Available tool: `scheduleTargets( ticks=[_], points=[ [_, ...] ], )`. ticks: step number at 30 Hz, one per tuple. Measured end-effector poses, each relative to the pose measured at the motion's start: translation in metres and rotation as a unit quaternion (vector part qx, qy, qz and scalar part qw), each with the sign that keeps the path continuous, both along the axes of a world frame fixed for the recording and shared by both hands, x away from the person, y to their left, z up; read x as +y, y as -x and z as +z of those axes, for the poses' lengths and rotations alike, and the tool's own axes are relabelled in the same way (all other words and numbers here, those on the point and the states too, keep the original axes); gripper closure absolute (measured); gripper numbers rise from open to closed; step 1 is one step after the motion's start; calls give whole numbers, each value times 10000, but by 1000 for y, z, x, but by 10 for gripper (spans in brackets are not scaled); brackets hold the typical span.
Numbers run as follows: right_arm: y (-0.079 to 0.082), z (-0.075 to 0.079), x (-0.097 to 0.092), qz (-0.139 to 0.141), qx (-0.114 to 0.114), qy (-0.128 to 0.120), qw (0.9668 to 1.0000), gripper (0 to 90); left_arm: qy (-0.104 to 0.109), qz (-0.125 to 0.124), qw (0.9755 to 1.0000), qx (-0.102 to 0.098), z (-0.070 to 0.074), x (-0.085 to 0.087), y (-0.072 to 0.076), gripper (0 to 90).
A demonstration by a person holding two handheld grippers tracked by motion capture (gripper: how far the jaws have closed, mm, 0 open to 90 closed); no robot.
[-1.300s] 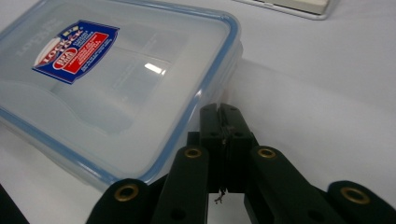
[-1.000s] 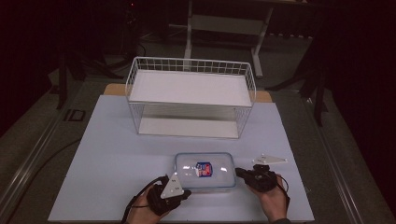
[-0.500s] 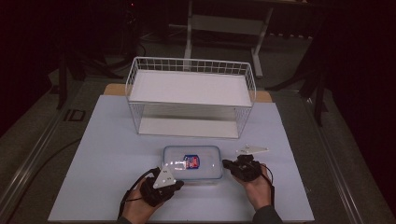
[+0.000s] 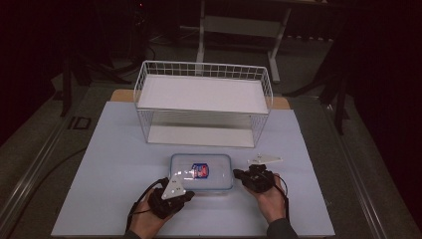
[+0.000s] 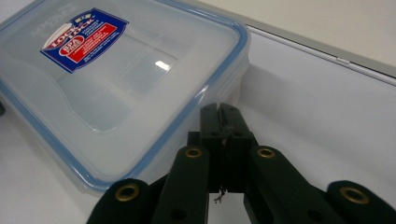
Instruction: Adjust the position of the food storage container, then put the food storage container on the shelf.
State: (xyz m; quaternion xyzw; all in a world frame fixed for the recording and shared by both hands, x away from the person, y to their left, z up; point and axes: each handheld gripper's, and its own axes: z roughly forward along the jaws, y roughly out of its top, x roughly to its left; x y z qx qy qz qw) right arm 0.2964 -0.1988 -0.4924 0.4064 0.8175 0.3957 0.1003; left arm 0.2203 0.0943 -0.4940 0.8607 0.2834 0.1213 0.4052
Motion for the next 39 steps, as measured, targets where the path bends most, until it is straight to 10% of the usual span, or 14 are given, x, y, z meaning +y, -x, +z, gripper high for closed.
scheduleTargets(
  ticks=[8,14,22,26,31,38,39],
  points=[
    [4,10,-10,-102,-114,-168,9997,749,563,26,9982,-191,16,16,4,690],
    [7,18,-11,0,-157,-442,9989,592,812,815,9924,-432,29,43,-4,493],
    [0,14,-5,24,156,-698,9974,451,888,1502,9845,157,20,65,-35,302],
    [-5,8,-1,36,450,-851,9954,390,1159,1504,9788,774,5,64,-48,255],
    [-8,1,3,79,613,-971,9934,343,1155,1488,9774,962,-2,61,-57,235],
    [-14,-7,5,160,1015,-1225,9871,281,1514,1363,9672,1516,-13,62,-70,181],
    [-16,-10,5,167,1186,-1330,9839,260,1669,1276,9623,1729,-16,64,-72,180]
  ],
)
